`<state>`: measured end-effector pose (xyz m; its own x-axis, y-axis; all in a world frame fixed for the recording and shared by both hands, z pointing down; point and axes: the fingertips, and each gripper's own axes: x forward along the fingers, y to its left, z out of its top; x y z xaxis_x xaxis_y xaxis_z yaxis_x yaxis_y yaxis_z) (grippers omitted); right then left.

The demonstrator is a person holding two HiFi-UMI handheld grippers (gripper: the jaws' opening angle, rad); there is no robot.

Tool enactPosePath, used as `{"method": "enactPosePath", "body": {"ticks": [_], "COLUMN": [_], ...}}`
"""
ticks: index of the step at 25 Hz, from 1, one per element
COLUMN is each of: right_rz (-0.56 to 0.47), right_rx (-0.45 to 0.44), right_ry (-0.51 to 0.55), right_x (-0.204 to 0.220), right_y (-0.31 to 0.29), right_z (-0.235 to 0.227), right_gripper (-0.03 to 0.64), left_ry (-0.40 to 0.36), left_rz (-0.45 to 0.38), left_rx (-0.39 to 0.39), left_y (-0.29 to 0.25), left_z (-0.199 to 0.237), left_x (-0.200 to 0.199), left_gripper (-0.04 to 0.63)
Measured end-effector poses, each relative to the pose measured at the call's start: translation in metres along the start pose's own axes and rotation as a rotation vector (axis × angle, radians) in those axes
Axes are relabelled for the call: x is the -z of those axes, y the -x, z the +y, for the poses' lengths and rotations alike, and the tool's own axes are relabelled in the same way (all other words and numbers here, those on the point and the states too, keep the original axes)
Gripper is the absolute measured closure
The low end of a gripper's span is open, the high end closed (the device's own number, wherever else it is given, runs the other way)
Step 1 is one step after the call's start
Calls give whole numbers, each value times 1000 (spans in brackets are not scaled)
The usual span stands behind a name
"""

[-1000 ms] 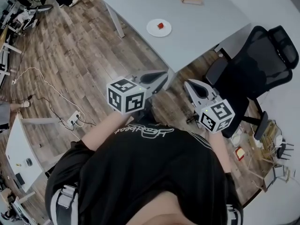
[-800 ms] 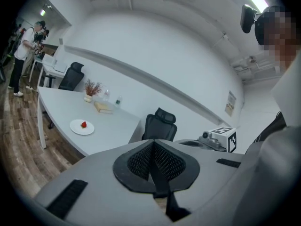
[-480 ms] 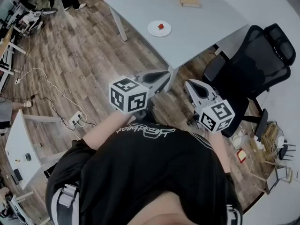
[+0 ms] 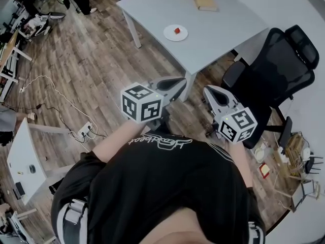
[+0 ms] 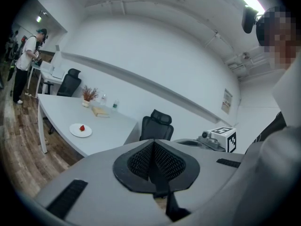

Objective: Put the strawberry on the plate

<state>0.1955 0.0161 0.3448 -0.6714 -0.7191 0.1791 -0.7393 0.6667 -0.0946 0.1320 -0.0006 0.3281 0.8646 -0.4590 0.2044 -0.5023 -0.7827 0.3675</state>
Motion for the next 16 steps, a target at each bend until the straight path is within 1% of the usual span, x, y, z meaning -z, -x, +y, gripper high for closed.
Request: {"method": "enactPosePath", "body": {"ticks": [7,16], "right_rz": [3,-3], "right_rx": [-9,-19], "right_ry": [8,-10], "right_x": [-2,0], "right_y": [0,-3], "right_z": [11,13], "right_gripper": [609,609], "left_ry": [1,7], "left_rz": [-4,4], "left_rx": [-9,-10], "left_y": [11,13], "left_z": [-2,-2], "left_x": [-1,5], "left_gripper": [589,589]}}
